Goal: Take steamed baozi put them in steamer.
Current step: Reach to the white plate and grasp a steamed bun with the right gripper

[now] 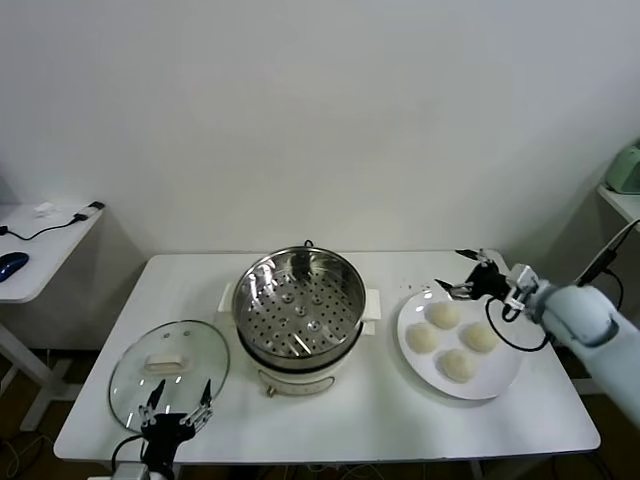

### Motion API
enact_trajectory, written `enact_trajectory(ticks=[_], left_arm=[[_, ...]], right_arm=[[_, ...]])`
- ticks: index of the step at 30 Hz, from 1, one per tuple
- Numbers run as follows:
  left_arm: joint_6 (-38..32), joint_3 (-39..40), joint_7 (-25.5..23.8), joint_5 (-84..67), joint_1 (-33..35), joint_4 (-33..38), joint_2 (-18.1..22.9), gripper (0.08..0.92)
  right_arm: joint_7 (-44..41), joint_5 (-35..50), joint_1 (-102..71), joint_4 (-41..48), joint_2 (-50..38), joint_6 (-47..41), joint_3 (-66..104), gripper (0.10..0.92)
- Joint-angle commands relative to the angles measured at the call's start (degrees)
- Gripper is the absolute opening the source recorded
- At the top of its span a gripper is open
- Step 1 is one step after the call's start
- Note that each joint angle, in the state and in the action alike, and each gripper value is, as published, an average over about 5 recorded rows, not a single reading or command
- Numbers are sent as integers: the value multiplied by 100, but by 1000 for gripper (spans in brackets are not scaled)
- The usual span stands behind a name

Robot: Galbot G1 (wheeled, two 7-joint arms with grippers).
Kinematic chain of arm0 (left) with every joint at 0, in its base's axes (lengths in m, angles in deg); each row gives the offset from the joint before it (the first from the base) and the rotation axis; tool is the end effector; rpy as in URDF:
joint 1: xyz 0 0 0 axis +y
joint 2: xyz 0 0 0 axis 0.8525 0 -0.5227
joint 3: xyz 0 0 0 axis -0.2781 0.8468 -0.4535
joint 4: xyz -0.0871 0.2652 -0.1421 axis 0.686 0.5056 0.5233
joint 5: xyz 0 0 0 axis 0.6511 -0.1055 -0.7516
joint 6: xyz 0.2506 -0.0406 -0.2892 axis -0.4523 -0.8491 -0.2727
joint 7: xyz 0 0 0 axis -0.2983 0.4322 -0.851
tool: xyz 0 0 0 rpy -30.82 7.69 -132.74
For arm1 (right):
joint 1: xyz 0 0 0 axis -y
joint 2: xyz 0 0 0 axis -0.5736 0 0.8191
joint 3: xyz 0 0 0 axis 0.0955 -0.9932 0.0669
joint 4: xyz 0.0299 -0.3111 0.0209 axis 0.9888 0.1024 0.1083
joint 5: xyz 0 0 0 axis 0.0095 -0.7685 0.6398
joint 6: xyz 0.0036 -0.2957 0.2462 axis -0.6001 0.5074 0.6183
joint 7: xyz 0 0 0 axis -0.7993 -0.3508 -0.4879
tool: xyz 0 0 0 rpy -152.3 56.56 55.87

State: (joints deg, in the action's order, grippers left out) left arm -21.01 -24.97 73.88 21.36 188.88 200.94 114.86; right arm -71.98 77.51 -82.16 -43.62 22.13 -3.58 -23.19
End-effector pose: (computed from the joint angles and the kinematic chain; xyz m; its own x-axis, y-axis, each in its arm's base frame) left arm 0.1703 0.0603 -0.3343 -0.9531 -0.0624 0.2961 -0.0459 0.9970 0.0623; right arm 0.4740 -0.1906 -0.1665 -0.5297 -0.4653 0.7092 -0.8481 0.3023 -0.4351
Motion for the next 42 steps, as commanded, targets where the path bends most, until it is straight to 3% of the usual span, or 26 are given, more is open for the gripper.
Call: enact_trajectory(ticks=[1,8,17,38,42], left_arm=[[-34,14,-5,42,-7,-90,24,823],[-32,-12,-24,51,-18,-96,36,823],[-38,-57,-26,46,-31,-152,75,823],[-66,45,-7,218,-40,-338,163,823],[-64,34,-1,220,-37,-337,150,823]], right_arm=[[-2501,-544,4198,1471,-71,633,-4823,823],[-2086,-123,4673,2056,1095,22,-6019,823],[-1501,-396,3556,2836,2121,-478,-5219,823],[-1546,-872,2572,4259,2993,-240,-4153,819],[-1537,-896,2521,4277,3007,-250,-4051,775]])
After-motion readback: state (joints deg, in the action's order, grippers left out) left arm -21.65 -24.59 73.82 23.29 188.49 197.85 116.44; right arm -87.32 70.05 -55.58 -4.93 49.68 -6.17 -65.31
